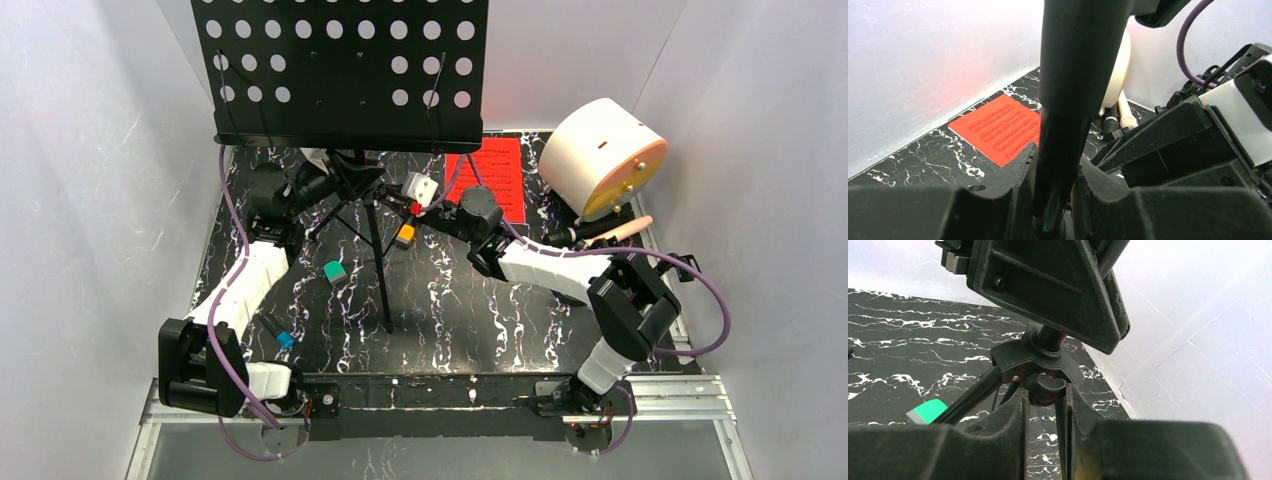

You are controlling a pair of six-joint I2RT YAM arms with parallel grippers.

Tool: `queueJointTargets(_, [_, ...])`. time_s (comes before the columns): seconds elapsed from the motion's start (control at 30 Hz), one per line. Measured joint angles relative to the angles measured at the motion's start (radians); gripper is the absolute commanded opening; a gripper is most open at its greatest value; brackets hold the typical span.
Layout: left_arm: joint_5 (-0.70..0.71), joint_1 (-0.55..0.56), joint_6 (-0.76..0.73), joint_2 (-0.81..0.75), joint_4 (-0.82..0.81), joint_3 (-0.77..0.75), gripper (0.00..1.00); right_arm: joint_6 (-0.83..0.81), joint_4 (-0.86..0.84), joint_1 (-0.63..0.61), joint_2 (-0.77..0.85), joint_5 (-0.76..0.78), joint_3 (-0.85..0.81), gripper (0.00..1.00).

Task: Pack up the instrument practice props
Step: Unscrew the knob on the music stand.

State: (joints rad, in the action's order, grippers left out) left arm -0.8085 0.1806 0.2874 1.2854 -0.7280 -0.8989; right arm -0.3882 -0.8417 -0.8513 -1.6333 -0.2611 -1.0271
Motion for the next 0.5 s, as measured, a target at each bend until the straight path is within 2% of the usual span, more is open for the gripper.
queueJointTargets(0.03, [0.0,0.0,0.0,0.0,0.0,0.0,0.0,-0.003,-0.001,0.001,0.0,-0.007,0.0,0.01])
queueJointTargets(0.27, [0.0,0.0,-0.002,0.0,0.004,-0.002,0.0,-0.1,0.019,0.01,-0.005,-0.067,-0.012,0.01])
queueJointTargets(0.5, [0.0,0.0,-0.014,0.001,0.008,-0.002,0.0,-0.324,0.116,0.006,0.006,-0.093,-0.039,0.01])
